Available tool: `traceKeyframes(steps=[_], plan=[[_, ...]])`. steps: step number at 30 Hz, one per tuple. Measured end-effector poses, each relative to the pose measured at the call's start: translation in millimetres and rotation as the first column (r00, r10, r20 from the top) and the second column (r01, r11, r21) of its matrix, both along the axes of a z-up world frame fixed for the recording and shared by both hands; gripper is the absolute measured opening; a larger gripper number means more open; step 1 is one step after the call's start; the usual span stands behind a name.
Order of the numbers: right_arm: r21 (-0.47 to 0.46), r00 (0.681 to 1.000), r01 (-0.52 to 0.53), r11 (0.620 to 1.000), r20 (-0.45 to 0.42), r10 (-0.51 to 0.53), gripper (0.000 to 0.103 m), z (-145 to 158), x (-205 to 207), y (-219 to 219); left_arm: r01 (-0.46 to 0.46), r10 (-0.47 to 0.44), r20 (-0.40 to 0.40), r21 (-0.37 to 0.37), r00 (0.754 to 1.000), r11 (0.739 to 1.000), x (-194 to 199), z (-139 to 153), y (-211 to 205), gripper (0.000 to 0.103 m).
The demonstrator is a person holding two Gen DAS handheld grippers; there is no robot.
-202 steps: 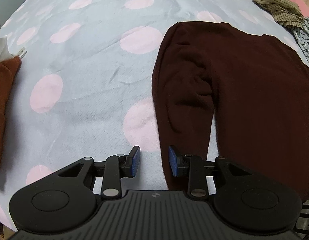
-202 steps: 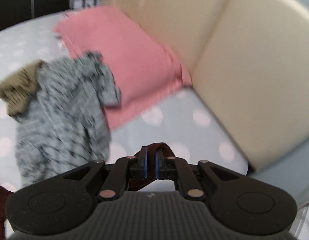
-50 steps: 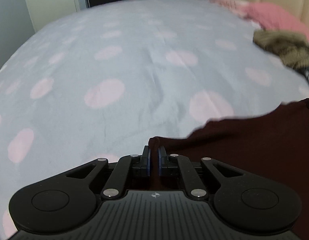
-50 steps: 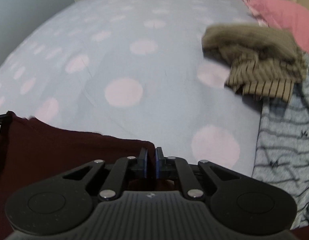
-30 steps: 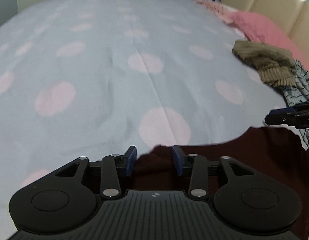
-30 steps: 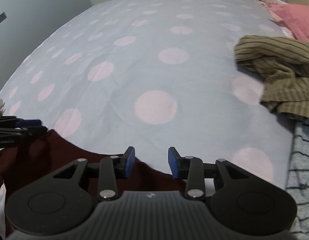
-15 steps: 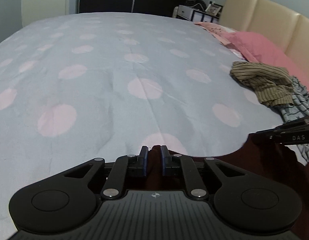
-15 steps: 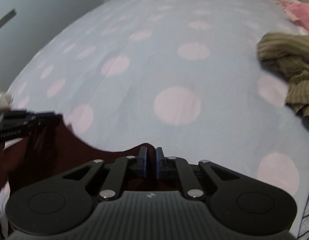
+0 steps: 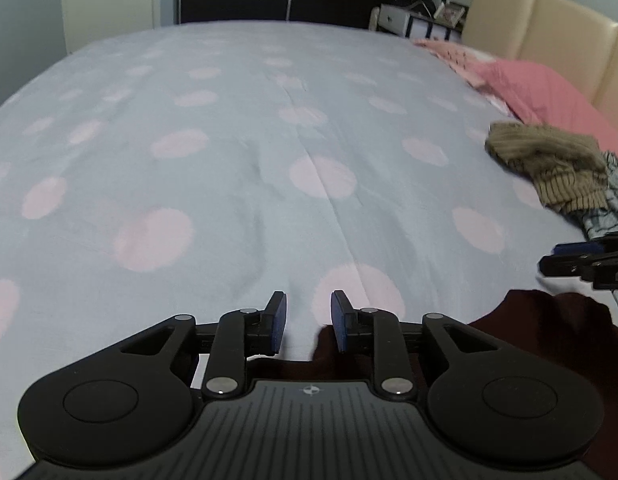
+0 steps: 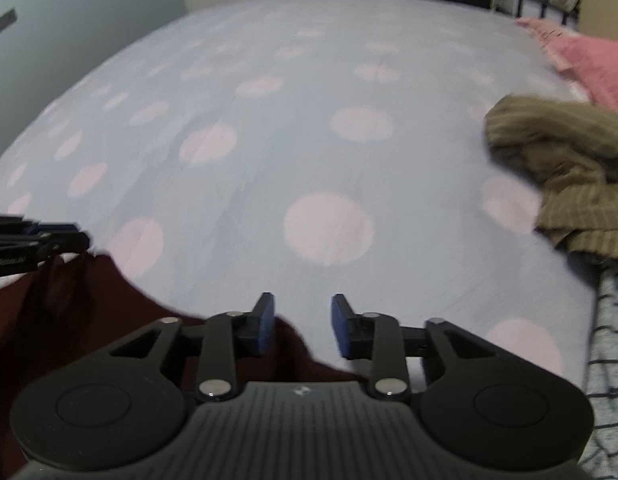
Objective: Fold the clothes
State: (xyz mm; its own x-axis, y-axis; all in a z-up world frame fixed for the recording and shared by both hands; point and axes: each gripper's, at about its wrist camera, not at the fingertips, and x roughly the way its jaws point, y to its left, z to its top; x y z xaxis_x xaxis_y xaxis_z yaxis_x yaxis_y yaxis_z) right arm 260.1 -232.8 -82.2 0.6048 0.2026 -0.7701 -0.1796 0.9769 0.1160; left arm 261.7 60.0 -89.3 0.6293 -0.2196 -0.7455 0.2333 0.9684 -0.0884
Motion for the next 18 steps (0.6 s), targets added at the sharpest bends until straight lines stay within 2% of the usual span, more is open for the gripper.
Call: traceKeyframes(steps=[2, 7, 10, 14, 18], plan=[[0.003, 0.999, 0.021, 1.000, 0.034, -0.021, 0.053, 10, -5, -4, -0.006, 0.006, 0.013, 0.018, 1.000, 1.000, -11, 12, 11, 0.022], [0.005, 0.997, 0.069, 0.998, 0.038, -0.069, 0.053, 30, -30, -13, -0.047, 0.047, 0.004, 0.067, 0.999, 0.997, -48, 40, 43, 0.022], [-0.013, 0.998, 0.052, 0.999, 0.018, -0.052, 0.053, 44, -50, -12, -0.076, 0.078, -0.010, 0.095, 0.997, 0.993, -78, 52, 67, 0.022], [-0.019, 1.000, -0.002, 1.000, 0.020, 0.002, 0.053, 62, -87, -5, -0.137, 0.142, -0.049, 0.095, 0.989, 0.986, -122, 58, 103, 0.022], [-0.025, 1.000, -0.029, 0.999, 0.002, 0.029, 0.053, 74, -126, 4, -0.171, 0.181, -0.104, 0.098, 0.978, 0.980, -170, 50, 127, 0.022]])
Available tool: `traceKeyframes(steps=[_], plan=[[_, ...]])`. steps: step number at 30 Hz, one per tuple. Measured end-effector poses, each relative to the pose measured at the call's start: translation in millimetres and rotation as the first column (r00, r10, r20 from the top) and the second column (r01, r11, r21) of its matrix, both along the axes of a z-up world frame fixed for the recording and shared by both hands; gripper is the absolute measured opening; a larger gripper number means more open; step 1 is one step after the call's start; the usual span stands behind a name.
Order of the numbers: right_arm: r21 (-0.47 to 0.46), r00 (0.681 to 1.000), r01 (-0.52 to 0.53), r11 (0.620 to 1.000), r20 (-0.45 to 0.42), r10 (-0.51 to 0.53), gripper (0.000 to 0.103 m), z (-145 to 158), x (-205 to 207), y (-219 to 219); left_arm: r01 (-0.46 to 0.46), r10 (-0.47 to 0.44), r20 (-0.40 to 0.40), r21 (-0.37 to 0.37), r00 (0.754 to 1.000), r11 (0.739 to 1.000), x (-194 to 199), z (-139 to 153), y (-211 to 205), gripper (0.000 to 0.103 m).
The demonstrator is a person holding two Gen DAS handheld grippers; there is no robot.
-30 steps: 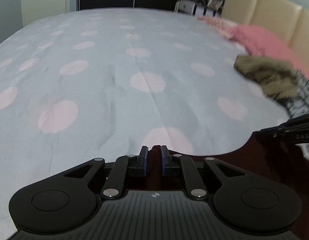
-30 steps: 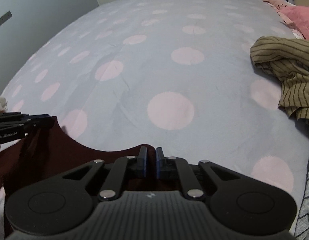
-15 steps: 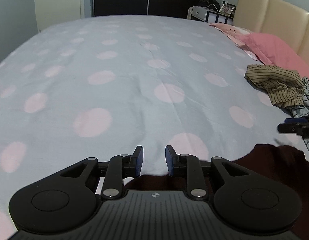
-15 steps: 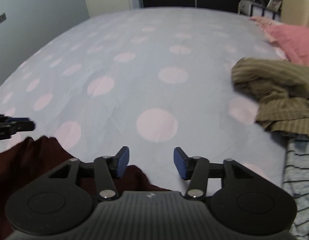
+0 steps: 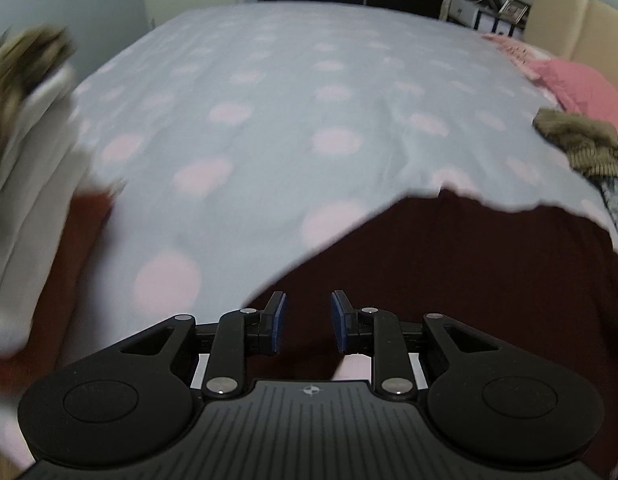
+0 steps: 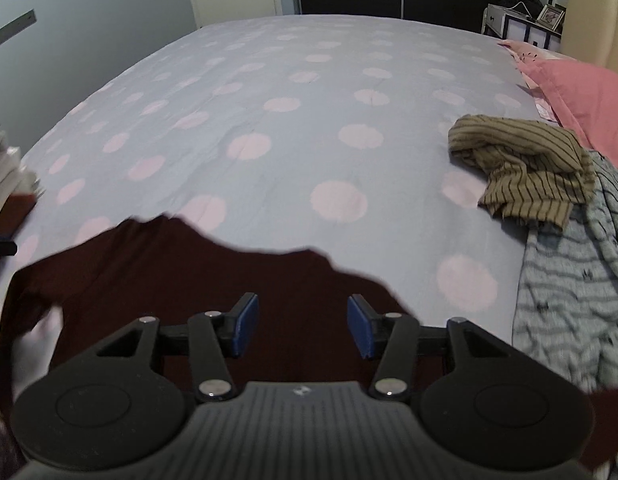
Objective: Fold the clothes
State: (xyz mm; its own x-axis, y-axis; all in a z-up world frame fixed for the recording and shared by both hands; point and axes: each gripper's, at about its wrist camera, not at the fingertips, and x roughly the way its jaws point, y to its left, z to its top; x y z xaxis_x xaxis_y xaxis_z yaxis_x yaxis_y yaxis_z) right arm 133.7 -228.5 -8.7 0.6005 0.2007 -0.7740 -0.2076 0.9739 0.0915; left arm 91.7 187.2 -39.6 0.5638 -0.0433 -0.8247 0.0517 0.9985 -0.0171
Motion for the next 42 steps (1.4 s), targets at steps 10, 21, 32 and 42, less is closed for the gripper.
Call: traceKeyframes(steps=[10, 21, 32, 42], plan=[[0.031, 0.992, 0.049, 0.998, -0.116, -0.045, 0.055, -33, -84, 6, -0.071, 0.060, -0.106, -0.108, 0.993, 0.992, -96, -32, 0, 0.022], [0.072, 0.991, 0.088, 0.994, -0.111, -0.079, 0.055, -38, -116, 7, -0.078, 0.076, -0.215, -0.001, 0.974, 0.997, -101, -59, -24, 0.004], [0.065, 0.988, 0.086, 0.994, -0.137, -0.076, 0.056, -43, -113, 3, -0.103, 0.106, 0.029, -0.088, 0.994, 0.991, -98, 47, 7, 0.002], [0.040, 0.993, 0.019, 0.999, -0.116, -0.014, 0.059, -39, -103, 24, 0.089, -0.053, 0.258, -0.131, 0.965, 0.987, -83, 140, 13, 0.003]])
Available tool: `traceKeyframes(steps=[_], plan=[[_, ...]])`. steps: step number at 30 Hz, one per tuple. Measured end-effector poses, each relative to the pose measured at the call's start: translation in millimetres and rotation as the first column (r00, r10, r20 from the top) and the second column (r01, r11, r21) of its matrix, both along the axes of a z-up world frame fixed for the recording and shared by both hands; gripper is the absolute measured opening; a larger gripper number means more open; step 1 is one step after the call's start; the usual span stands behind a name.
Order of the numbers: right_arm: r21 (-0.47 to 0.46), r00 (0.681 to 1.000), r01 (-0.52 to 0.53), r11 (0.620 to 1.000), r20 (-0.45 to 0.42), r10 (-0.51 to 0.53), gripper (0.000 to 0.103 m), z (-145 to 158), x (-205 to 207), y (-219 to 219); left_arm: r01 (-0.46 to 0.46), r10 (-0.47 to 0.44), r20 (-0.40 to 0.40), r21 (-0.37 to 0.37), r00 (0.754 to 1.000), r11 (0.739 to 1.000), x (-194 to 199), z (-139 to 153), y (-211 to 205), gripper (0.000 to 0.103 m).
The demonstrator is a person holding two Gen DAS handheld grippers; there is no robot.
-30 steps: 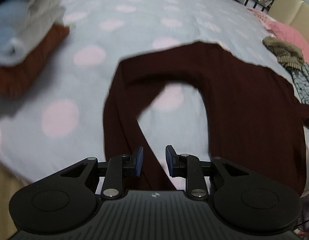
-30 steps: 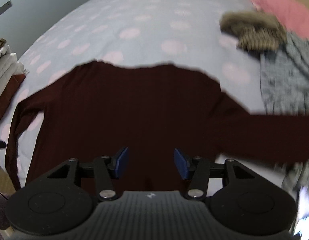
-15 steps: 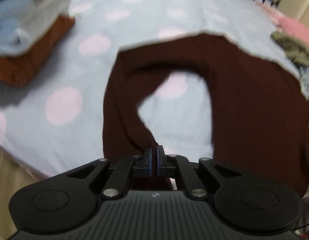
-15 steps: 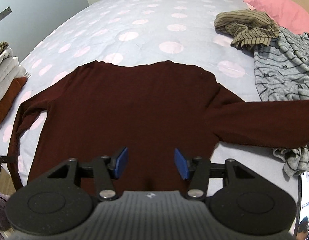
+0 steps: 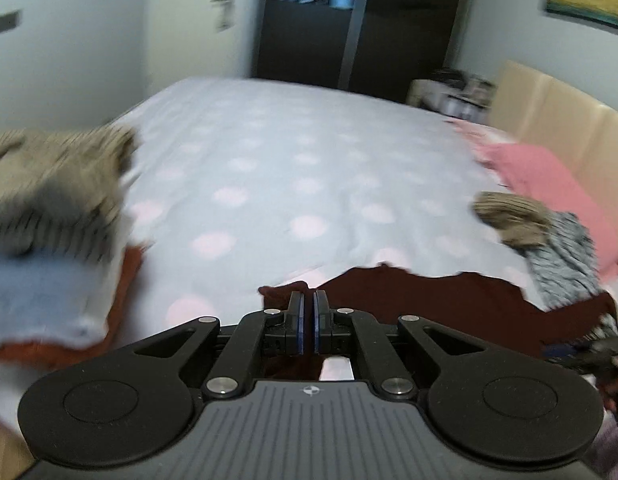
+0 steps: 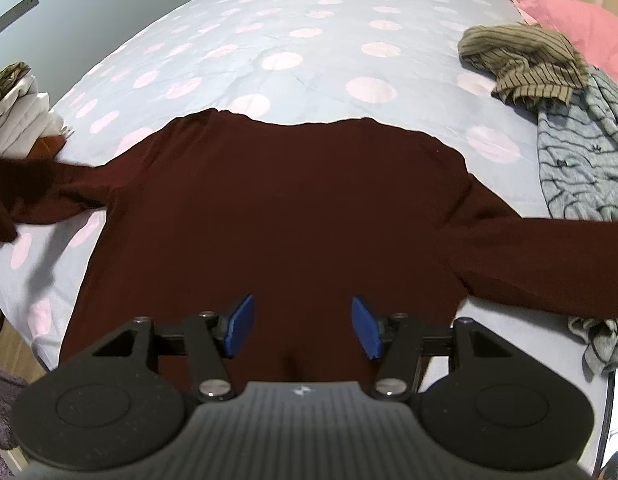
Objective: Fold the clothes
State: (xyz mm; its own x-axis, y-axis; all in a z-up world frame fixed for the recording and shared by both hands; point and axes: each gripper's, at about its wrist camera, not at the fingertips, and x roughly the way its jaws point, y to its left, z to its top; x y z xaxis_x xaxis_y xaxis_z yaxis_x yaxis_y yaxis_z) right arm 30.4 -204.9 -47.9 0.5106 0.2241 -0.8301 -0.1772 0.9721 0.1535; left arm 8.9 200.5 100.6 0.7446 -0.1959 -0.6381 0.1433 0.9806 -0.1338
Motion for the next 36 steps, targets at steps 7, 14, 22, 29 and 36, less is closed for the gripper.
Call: traceKeyframes(steps=[7, 14, 22, 29, 36], plan=[[-0.006, 1.000, 0.020, 1.000, -0.010, -0.020, 0.060, -2, 5, 0, 0.274, -0.273, 0.047, -0.019, 0.961, 0.962, -6, 7, -56, 0.002], [-0.013, 0.999, 0.022, 1.000, -0.023, -0.022, 0.061, -6, 8, 1, 0.378, -0.375, -0.060, 0.044, 0.925, 0.925, -15, -29, -114, 0.002], [-0.022, 0.999, 0.014, 1.000, -0.045, -0.015, 0.065, -12, 11, 4, 0.374, -0.348, -0.256, 0.056, 0.902, 0.926, -16, -115, -136, 0.005], [-0.019, 0.998, 0.004, 1.000, -0.058, -0.005, 0.066, -15, 14, 8, 0.418, -0.322, -0.371, 0.218, 0.871, 0.882, -31, -173, -167, 0.038], [-0.020, 0.998, -0.012, 1.000, -0.063, 0.011, 0.067, -17, 14, 11, 0.427, -0.282, -0.399, 0.340, 0.872, 0.838, -35, -214, -182, 0.029]])
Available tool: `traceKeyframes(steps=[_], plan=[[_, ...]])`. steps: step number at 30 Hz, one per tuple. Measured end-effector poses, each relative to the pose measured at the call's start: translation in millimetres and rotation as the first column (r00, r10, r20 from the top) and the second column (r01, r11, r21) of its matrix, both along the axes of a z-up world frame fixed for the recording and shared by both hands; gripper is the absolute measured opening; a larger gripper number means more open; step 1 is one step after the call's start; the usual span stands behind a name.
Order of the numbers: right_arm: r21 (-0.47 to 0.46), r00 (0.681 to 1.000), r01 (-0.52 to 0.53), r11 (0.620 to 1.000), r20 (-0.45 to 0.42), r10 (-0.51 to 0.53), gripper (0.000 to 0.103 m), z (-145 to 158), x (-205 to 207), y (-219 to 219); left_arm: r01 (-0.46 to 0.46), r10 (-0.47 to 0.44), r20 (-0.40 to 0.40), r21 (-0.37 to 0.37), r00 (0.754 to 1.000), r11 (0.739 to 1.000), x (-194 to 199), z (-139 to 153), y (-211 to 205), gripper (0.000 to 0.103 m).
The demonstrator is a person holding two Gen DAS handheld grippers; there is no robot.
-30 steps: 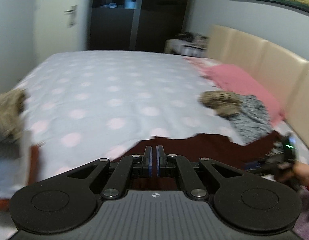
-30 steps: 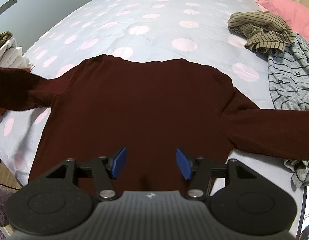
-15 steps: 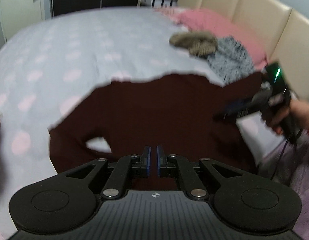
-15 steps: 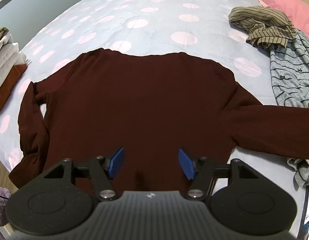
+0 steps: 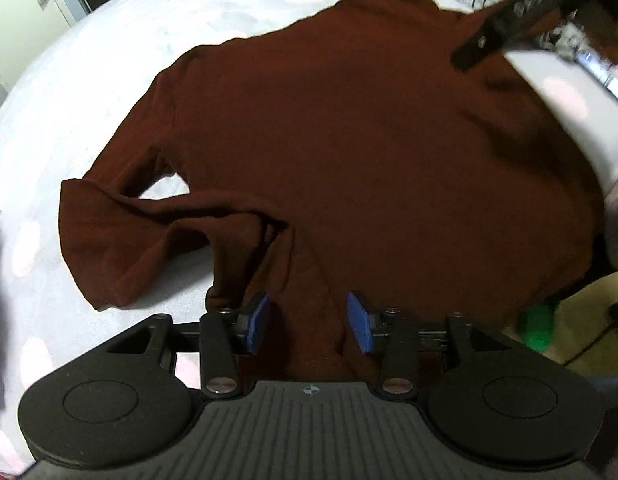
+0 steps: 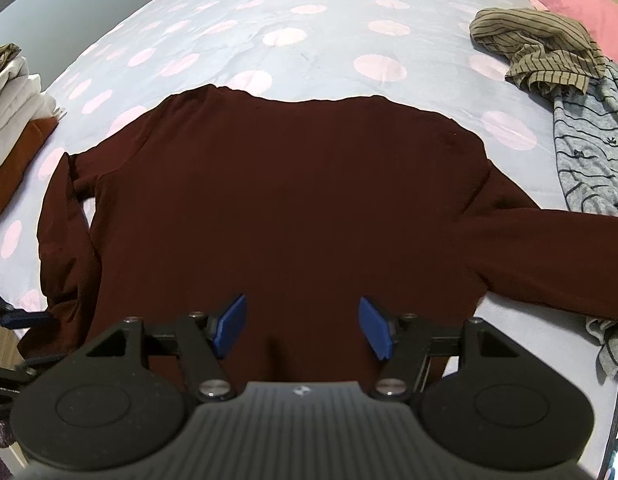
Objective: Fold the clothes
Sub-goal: 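Lift the maroon sweater sleeve with the left tool toward the sweater body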
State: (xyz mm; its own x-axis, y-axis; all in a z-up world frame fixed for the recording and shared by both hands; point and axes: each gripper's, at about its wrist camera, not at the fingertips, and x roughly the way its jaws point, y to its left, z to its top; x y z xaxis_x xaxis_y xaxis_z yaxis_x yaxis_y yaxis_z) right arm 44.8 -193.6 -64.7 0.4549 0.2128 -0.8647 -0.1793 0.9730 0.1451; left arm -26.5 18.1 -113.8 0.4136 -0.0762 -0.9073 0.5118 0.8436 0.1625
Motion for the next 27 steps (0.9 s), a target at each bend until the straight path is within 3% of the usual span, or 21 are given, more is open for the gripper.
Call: traceKeyframes(steps=[3, 5, 10, 15, 22, 27], plan=[[-0.001, 1.000, -0.004, 1.000, 0.000, 0.004, 0.067, 0, 0, 0, -0.048, 0.046, -0.030, -0.071, 0.999, 0.996, 4, 5, 12, 0.008], [-0.001, 1.000, -0.006, 1.000, 0.003, 0.006, 0.067, 1, 0, 1, -0.093, 0.089, -0.031, -0.135, 0.996, 0.986, 6, 20, 27, 0.003], [0.002, 1.000, -0.011, 1.000, 0.009, 0.011, 0.067, 2, -1, -1, -0.183, 0.202, 0.044, -0.266, 0.978, 0.946, 8, 73, 62, 0.002], [0.001, 1.000, -0.024, 1.000, 0.006, 0.024, 0.067, 2, -2, 3, -0.234, 0.316, 0.205, -0.345, 0.926, 0.909, 9, 143, 95, 0.002], [-0.002, 0.999, -0.043, 0.999, 0.010, 0.044, 0.067, 4, -3, 7, -0.161, 0.282, 0.418, -0.301, 0.864, 0.940, 10, 231, 102, 0.002], [-0.004, 0.999, -0.050, 0.999, 0.014, 0.050, 0.067, 5, -5, 7, -0.031, 0.165, 0.501, -0.266, 0.849, 0.964, -2, 268, 75, 0.002]])
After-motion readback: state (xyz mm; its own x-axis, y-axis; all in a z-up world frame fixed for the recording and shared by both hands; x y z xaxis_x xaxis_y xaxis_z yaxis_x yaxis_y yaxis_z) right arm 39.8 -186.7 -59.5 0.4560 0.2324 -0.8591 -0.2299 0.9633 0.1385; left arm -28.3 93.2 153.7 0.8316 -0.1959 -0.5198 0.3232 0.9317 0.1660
